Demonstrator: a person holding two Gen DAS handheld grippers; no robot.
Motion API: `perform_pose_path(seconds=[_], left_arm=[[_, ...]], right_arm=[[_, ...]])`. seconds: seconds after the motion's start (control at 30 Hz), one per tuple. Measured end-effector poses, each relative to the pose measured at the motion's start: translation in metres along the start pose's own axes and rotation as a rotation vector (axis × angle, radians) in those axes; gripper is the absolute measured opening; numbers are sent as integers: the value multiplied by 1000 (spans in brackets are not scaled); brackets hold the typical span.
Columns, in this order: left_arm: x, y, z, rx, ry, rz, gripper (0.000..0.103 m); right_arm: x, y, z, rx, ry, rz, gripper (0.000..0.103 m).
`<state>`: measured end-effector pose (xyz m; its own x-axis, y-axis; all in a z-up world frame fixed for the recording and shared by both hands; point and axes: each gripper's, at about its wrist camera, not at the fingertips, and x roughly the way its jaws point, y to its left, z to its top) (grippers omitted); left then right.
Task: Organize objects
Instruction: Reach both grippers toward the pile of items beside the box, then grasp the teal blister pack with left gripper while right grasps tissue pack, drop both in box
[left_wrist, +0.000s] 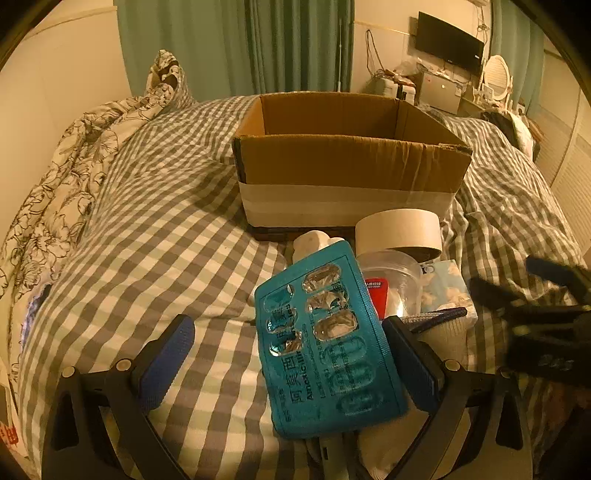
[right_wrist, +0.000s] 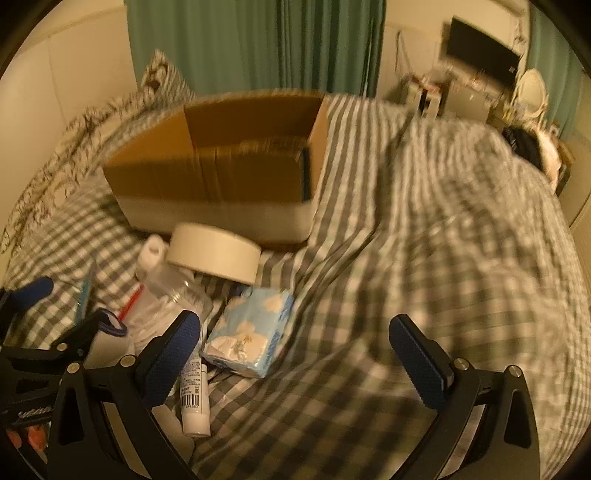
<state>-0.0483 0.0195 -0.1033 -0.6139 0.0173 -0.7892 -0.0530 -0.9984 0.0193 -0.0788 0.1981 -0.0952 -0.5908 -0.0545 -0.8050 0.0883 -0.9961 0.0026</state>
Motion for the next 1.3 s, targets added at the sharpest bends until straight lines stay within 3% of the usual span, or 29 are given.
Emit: perform_pose_path(seconds=[0.23, 0.33, 0.37, 0.5, 0.53, 0.67, 0.9, 0.97, 1.1, 1.3], left_arm=[[11, 5, -1, -2, 38, -69, 103], [14, 5, -1, 2, 46, -93, 103], [14, 6, -1, -2, 47, -100, 103], [14, 7, 0, 6, 49, -111, 102], [12, 7, 0, 11, 50, -120, 96], [8, 9, 0, -5, 80, -203, 71], [-6, 15, 0, 7, 101, -248, 45], [-14, 14, 1, 23, 96, -241, 37], [-26, 12, 3, 60, 82, -185, 31], [-39, 9, 3, 121, 35, -84, 8]], right_arm=[[44, 16, -6, -53, 143, 32, 86], [48, 21, -9, -84, 155, 43, 66], [48, 22, -10, -89, 158, 57, 54], [39, 19, -14, -83, 122, 52, 46], [35, 16, -14, -77, 108, 51, 37], [20, 8, -13, -64, 72, 48, 35], [9, 12, -18, -68, 47, 54, 33], [5, 10, -19, -68, 40, 52, 32], [-3, 11, -19, -66, 26, 51, 32], [-9, 9, -22, -62, 13, 48, 32]])
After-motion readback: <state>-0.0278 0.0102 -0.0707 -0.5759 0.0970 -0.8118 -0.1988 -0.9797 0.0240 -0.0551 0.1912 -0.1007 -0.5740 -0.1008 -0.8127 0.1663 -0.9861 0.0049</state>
